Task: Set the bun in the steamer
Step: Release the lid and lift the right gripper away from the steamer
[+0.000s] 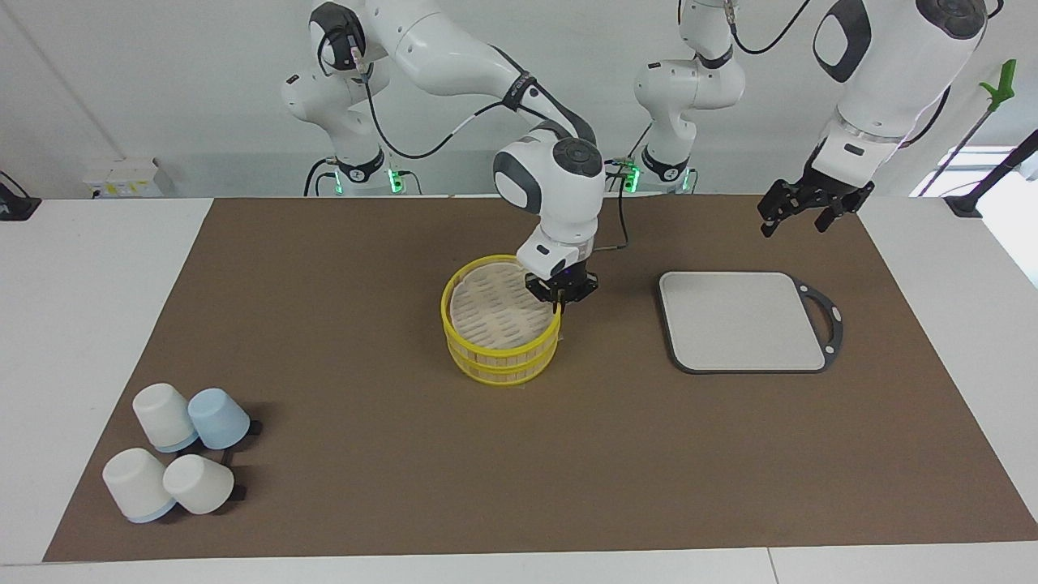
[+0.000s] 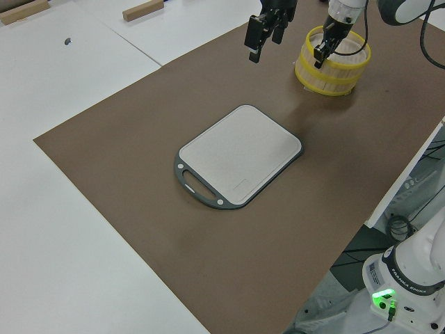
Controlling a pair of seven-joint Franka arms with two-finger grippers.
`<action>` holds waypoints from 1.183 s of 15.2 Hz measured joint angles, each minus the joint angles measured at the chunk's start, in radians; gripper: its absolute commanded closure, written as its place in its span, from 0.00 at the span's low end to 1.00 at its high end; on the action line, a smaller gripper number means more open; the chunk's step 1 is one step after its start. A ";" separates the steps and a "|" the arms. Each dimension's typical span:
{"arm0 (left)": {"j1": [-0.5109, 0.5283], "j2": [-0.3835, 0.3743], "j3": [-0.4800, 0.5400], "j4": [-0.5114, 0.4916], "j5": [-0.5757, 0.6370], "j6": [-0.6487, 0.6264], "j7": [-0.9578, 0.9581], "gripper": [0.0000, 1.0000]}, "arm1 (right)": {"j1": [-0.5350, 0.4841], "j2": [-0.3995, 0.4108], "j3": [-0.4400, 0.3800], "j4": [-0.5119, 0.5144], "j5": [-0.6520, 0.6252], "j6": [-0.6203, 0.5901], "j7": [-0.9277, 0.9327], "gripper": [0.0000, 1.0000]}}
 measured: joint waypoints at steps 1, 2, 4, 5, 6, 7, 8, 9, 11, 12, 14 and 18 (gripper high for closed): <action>0.000 0.000 0.000 0.000 0.000 0.000 0.000 0.00 | 0.000 -0.004 0.000 -0.008 0.000 0.007 0.000 0.71; 0.000 0.000 0.000 0.000 0.000 0.000 0.000 0.00 | 0.000 -0.007 0.000 -0.017 0.000 0.012 0.000 0.43; 0.000 -0.001 -0.001 0.000 -0.001 0.000 0.000 0.00 | 0.000 -0.011 0.000 -0.024 0.000 0.018 0.001 0.00; 0.000 -0.001 -0.001 0.000 -0.001 0.000 0.000 0.00 | 0.001 -0.011 0.000 -0.024 0.000 0.018 0.002 0.00; 0.000 -0.001 -0.001 0.000 -0.001 0.000 0.001 0.00 | 0.001 -0.011 0.000 -0.024 -0.001 0.018 0.002 0.00; 0.000 -0.001 -0.001 0.000 -0.001 0.000 0.001 0.00 | -0.001 -0.012 -0.003 -0.023 -0.001 0.018 0.002 0.00; 0.000 -0.001 -0.001 0.000 -0.001 0.000 0.001 0.00 | -0.006 -0.013 -0.006 -0.018 -0.001 0.018 0.002 0.00; 0.000 -0.001 -0.001 0.000 -0.001 0.000 0.001 0.00 | -0.014 -0.020 -0.009 -0.013 -0.001 0.018 0.002 0.00; 0.000 -0.001 -0.001 0.000 -0.001 0.000 0.001 0.00 | -0.049 -0.051 -0.014 -0.005 -0.002 0.015 0.002 0.00; 0.000 -0.001 -0.001 0.000 -0.001 0.000 0.001 0.00 | -0.079 -0.074 -0.015 -0.003 -0.003 0.002 -0.003 0.00; 0.000 -0.001 -0.001 0.000 -0.001 0.000 0.001 0.00 | -0.159 -0.127 -0.016 -0.003 -0.004 -0.053 -0.080 0.00; 0.000 -0.001 -0.001 0.000 -0.001 0.000 0.001 0.00 | -0.332 -0.213 -0.017 -0.003 -0.004 -0.178 -0.259 0.00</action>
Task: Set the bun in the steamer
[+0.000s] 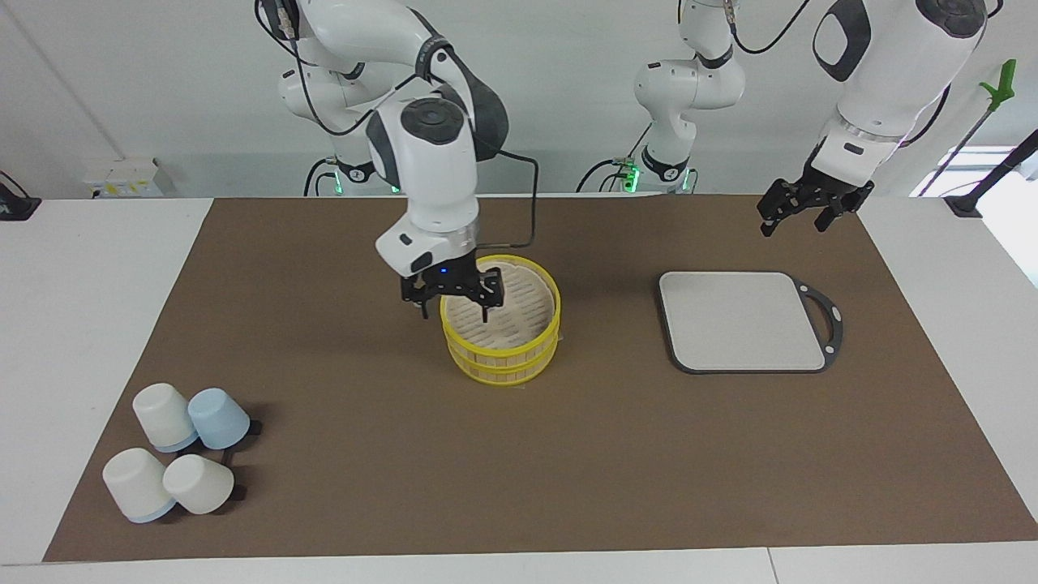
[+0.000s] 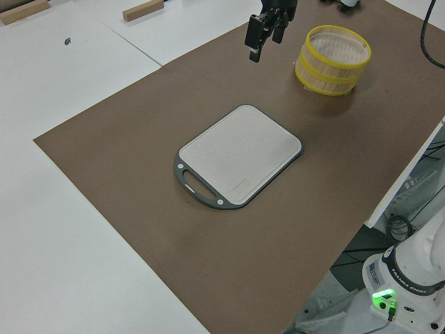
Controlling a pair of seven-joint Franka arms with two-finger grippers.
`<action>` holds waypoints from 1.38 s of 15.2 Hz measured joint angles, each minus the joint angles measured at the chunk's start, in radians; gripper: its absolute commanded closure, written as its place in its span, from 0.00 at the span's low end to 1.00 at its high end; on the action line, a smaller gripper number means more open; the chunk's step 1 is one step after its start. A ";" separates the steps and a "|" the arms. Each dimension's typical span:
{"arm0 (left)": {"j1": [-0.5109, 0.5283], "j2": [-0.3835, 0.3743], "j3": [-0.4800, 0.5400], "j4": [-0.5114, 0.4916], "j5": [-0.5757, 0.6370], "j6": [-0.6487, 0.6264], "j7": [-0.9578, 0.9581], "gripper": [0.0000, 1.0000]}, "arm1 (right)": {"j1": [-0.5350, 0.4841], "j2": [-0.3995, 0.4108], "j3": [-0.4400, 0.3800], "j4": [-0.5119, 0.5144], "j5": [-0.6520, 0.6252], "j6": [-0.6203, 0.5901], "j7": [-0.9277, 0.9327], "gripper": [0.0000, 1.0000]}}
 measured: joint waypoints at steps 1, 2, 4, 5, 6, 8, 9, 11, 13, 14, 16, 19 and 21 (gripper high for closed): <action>0.000 0.000 0.000 0.000 0.000 0.000 0.000 0.00 | -0.032 -0.018 0.000 0.000 0.000 -0.034 -0.023 0.00; 0.000 0.000 0.000 0.000 0.000 0.000 0.000 0.00 | -0.056 -0.038 0.001 0.000 0.001 -0.070 -0.045 0.00; 0.000 0.000 0.000 0.000 0.000 0.001 0.000 0.00 | -0.091 -0.085 0.001 0.000 0.001 -0.154 -0.082 0.00; 0.000 0.000 0.000 0.000 0.000 0.001 0.000 0.00 | -0.111 -0.113 0.002 0.000 0.001 -0.207 -0.110 0.00; 0.000 0.000 0.000 0.000 0.000 0.001 0.000 0.00 | -0.134 -0.141 0.002 -0.001 0.001 -0.252 -0.151 0.00; 0.000 0.000 0.000 0.001 0.000 0.001 0.000 0.00 | -0.191 -0.196 0.002 -0.003 0.001 -0.316 -0.233 0.00; 0.000 0.000 0.000 0.001 0.000 0.001 0.000 0.00 | -0.215 -0.217 0.002 -0.004 0.002 -0.340 -0.257 0.00; 0.000 0.000 0.000 0.001 0.000 0.001 0.000 0.00 | -0.240 -0.248 0.002 -0.006 0.003 -0.372 -0.278 0.00; 0.000 0.000 0.000 0.001 0.000 0.001 0.000 0.00 | -0.243 -0.265 0.003 -0.016 0.003 -0.382 -0.279 0.00; 0.000 0.000 0.000 0.001 0.000 0.001 0.000 0.00 | -0.243 -0.271 0.004 -0.028 0.003 -0.382 -0.281 0.00; 0.000 0.000 0.000 0.001 0.000 0.001 0.000 0.00 | -0.257 -0.274 0.004 -0.041 0.003 -0.369 -0.297 0.00; 0.000 0.000 0.000 0.001 0.000 0.001 0.000 0.00 | -0.291 -0.277 0.003 -0.043 0.003 -0.346 -0.322 0.00; 0.000 0.000 0.000 0.001 0.000 0.001 0.000 0.00 | -0.300 -0.283 0.003 -0.043 0.003 -0.334 -0.324 0.00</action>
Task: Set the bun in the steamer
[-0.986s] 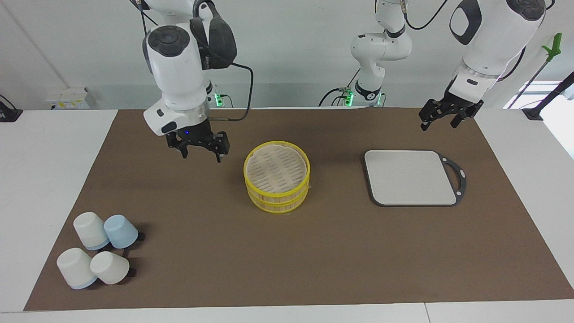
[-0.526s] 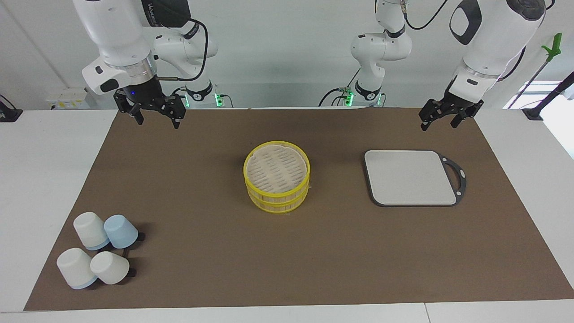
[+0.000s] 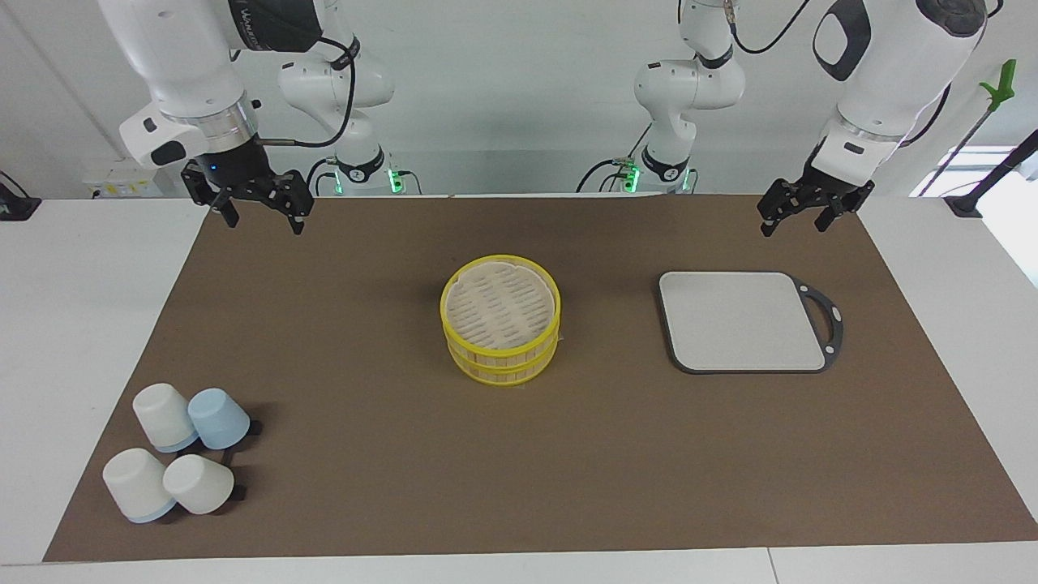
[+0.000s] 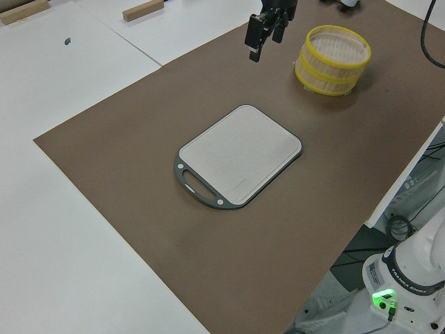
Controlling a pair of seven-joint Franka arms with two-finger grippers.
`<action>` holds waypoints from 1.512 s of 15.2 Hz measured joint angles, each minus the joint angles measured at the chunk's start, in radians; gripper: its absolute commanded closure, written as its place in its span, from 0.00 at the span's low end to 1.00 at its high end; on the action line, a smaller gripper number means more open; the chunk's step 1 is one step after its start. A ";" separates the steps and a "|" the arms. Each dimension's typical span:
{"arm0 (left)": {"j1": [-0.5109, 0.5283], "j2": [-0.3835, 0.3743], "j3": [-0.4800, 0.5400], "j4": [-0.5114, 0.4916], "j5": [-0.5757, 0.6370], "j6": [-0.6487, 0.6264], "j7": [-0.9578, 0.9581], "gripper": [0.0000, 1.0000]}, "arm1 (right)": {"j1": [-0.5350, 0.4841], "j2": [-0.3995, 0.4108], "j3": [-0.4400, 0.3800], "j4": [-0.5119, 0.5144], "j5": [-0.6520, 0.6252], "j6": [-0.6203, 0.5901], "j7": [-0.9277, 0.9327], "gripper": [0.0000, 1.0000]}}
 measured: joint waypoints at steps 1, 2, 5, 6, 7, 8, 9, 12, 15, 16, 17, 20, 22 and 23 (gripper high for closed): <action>0.000 0.000 0.000 0.000 0.000 0.000 0.000 0.00 | -0.001 -0.007 0.000 0.000 0.000 0.000 0.000 0.00; 0.000 0.000 0.000 0.000 0.000 0.000 0.000 0.00 | -0.001 -0.016 0.001 -0.001 0.000 0.000 0.000 0.00; 0.000 0.000 0.000 0.000 0.000 0.000 0.000 0.00 | -0.001 -0.057 0.003 -0.019 0.001 -0.024 -0.012 0.00; 0.000 0.000 0.000 0.001 0.000 0.000 0.000 0.00 | -0.001 -0.072 0.003 -0.033 0.006 -0.031 -0.016 0.00; 0.000 0.000 0.000 0.001 0.000 0.000 0.000 0.00 | -0.001 -0.086 0.003 -0.051 0.023 -0.028 -0.017 0.00; 0.000 -0.001 0.000 0.001 0.000 0.000 0.000 0.00 | -0.003 -0.095 0.002 -0.067 0.041 -0.017 -0.017 0.00; 0.000 -0.001 0.000 0.002 0.000 0.000 0.000 0.00 | -0.011 -0.101 0.002 -0.079 0.046 0.000 -0.017 0.00; 0.000 -0.001 0.000 0.003 0.000 0.000 0.000 0.00 | -0.040 -0.103 -0.032 -0.097 0.049 0.024 -0.031 0.00; 0.000 -0.004 0.000 0.004 0.000 0.000 0.000 0.00 | -0.059 -0.103 -0.065 -0.103 0.055 0.024 -0.088 0.00; 0.000 -0.006 0.000 0.004 0.000 0.000 0.000 0.00 | -0.062 -0.104 -0.069 -0.108 0.055 0.024 -0.093 0.00; 0.000 -0.008 0.000 0.004 0.000 0.000 0.000 0.00 | -0.063 -0.106 -0.071 -0.113 0.055 0.024 -0.094 0.00; 0.000 -0.010 0.000 0.004 0.000 0.000 0.000 0.00 | -0.063 -0.108 -0.071 -0.120 0.055 0.026 -0.101 0.00; 0.000 -0.011 0.000 0.004 0.000 0.000 0.000 0.00 | -0.063 -0.109 -0.071 -0.122 0.055 0.046 -0.107 0.00; 0.000 -0.011 0.000 0.004 0.000 0.000 0.000 0.00 | -0.063 -0.109 -0.071 -0.123 0.055 0.054 -0.108 0.00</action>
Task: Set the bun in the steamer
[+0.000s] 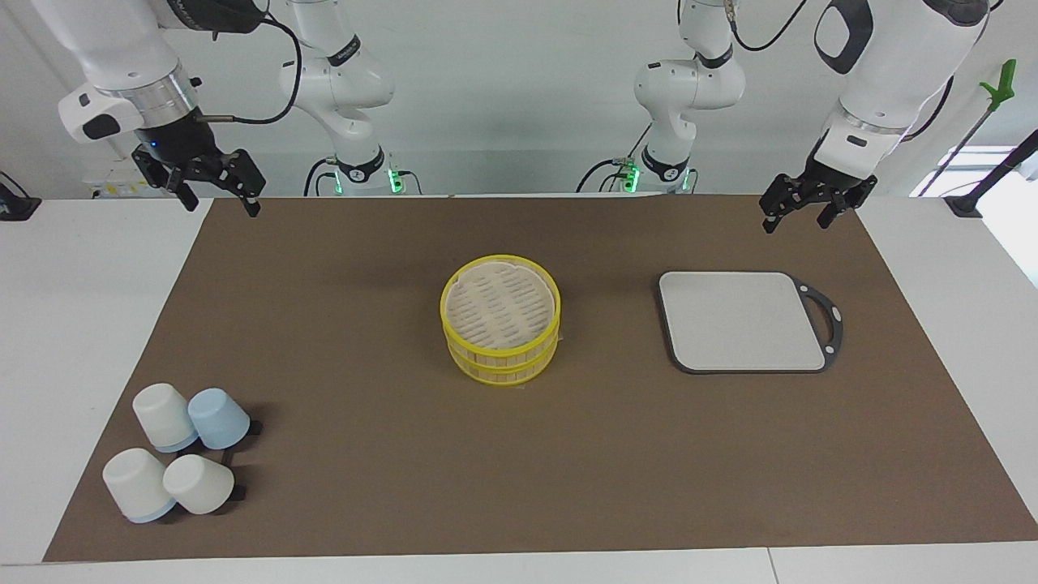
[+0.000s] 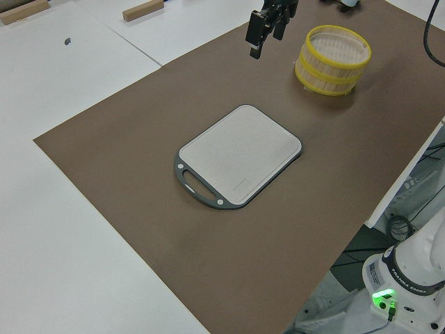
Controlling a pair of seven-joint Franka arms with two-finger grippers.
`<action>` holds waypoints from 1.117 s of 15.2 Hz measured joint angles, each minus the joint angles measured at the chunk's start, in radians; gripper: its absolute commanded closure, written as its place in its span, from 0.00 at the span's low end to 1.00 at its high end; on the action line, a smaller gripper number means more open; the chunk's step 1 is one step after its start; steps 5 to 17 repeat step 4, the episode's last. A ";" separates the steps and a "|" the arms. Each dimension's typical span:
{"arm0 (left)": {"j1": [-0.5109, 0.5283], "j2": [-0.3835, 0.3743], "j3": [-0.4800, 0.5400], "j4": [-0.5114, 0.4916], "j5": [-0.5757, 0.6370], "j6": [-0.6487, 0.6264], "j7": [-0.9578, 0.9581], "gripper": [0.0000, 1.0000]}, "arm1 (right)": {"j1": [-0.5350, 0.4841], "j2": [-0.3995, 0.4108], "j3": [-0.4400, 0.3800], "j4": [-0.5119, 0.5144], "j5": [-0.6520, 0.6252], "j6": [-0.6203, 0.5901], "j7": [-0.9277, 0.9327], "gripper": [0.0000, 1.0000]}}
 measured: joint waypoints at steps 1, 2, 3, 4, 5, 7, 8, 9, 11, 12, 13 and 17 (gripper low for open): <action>0.000 0.000 0.000 0.000 0.000 0.000 0.000 0.00 | 0.000 0.000 0.000 0.000 0.000 0.004 -0.001 0.00; 0.000 0.000 0.000 0.000 0.000 0.000 0.000 0.00 | 0.000 0.000 0.000 -0.001 0.000 0.005 -0.001 0.00; 0.000 0.000 0.000 0.000 0.000 0.000 0.000 0.00 | 0.000 -0.001 0.000 -0.001 0.000 0.005 -0.001 0.00; 0.000 0.000 0.000 0.000 0.000 0.000 0.000 0.00 | 0.000 -0.001 0.000 -0.001 0.000 0.005 -0.001 0.00; 0.000 0.000 0.000 0.000 0.000 0.000 0.000 0.00 | 0.000 -0.001 0.000 -0.001 0.000 0.005 -0.001 0.00; 0.000 0.000 0.000 0.000 0.000 0.000 0.000 0.00 | 0.000 -0.001 0.000 -0.001 0.000 0.005 -0.001 0.00; 0.000 0.000 0.000 0.000 0.000 0.000 0.000 0.00 | 0.000 -0.001 0.000 -0.001 0.000 0.005 -0.001 0.00; 0.000 0.000 0.000 0.000 0.000 0.000 0.000 0.00 | 0.000 -0.001 0.000 -0.001 0.000 0.005 -0.001 0.00; 0.000 0.000 0.000 0.000 0.000 0.000 0.000 0.00 | 0.000 -0.001 0.000 -0.001 0.000 0.005 -0.001 0.00; 0.000 0.000 0.000 0.000 0.000 0.000 0.000 0.00 | 0.000 -0.001 0.000 -0.001 0.000 0.005 -0.001 0.00; 0.000 0.000 0.000 0.000 0.000 0.000 0.000 0.00 | 0.000 -0.001 0.000 -0.001 0.000 0.005 -0.001 0.00; 0.000 0.000 0.000 0.000 0.000 0.000 0.000 0.00 | 0.000 -0.001 0.000 -0.001 0.000 0.005 -0.001 0.00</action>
